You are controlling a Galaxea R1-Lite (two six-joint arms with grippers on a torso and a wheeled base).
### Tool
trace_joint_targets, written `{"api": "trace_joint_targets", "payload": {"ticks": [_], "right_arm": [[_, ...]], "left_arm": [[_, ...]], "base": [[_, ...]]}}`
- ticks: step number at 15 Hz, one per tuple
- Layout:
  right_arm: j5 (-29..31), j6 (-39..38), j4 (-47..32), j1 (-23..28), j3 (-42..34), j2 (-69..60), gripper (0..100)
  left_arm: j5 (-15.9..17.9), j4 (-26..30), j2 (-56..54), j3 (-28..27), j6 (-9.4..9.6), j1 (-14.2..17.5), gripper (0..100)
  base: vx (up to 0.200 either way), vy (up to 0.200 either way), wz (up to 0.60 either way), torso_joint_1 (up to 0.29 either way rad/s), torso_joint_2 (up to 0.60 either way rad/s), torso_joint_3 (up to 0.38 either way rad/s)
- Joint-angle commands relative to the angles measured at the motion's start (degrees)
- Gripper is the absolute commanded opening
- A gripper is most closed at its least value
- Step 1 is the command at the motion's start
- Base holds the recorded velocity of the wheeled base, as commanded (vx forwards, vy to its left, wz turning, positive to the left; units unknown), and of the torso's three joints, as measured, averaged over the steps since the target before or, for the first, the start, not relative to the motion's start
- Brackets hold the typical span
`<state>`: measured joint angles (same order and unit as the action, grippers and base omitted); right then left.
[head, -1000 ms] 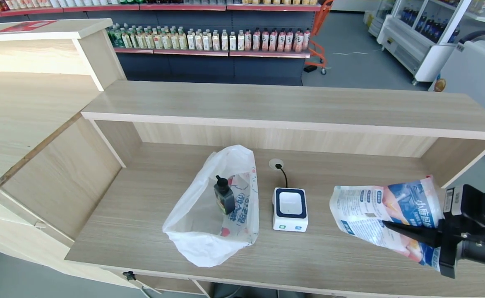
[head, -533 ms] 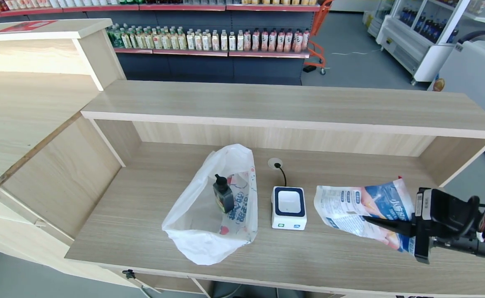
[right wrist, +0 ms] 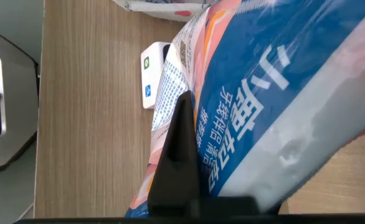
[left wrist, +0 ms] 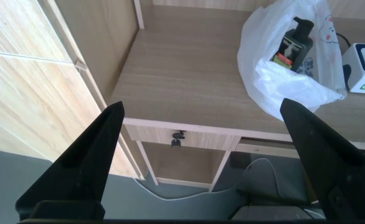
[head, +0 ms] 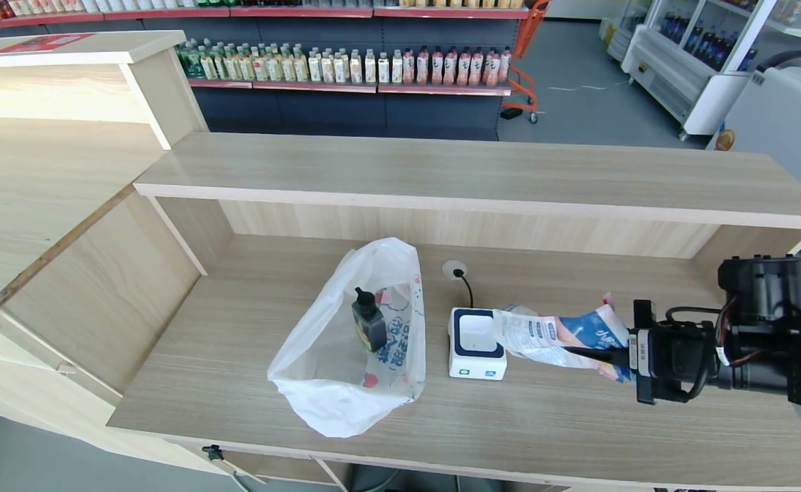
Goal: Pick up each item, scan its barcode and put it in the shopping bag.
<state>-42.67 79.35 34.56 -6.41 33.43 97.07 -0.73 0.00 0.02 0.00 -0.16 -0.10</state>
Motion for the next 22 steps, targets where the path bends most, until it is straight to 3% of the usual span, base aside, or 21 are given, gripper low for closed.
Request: {"api": "trace_joint_targets", "payload": {"ticks": [1, 6, 12, 16, 22], "right_arm": [[-2.4, 2.1, 0.0, 0.3, 2.9, 5.3, 0], [-5.0, 6.4, 0.0, 1.2, 3.0, 9.1, 0], [-5.1, 5.0, 6.0, 1.3, 6.2, 14.9, 0], [-5.1, -1.0, 9.1, 0.1, 8.2, 16.8, 0], [-5.1, -7.6, 20.2, -3.1, 9.7, 23.8, 0]], "left_arm": [[-0.1, 0.0, 0.0, 0.0, -0.02, 0.0, 100], [0.0, 0.0, 0.0, 0.0, -0.02, 0.0, 100], [-0.1, 0.0, 0.0, 0.0, -0.02, 0.0, 100], [0.0, 0.0, 0.0, 0.0, -0.02, 0.0, 100], [-0.1, 0.0, 0.0, 0.0, -0.02, 0.0, 100]], "base": [[0.000, 0.000, 0.00, 0.000, 0.00, 0.000], [0.000, 0.000, 0.00, 0.000, 0.00, 0.000], [0.000, 0.000, 0.00, 0.000, 0.00, 0.000], [0.000, 0.000, 0.00, 0.000, 0.00, 0.000], [0.000, 0.000, 0.00, 0.000, 0.00, 0.000]]}}
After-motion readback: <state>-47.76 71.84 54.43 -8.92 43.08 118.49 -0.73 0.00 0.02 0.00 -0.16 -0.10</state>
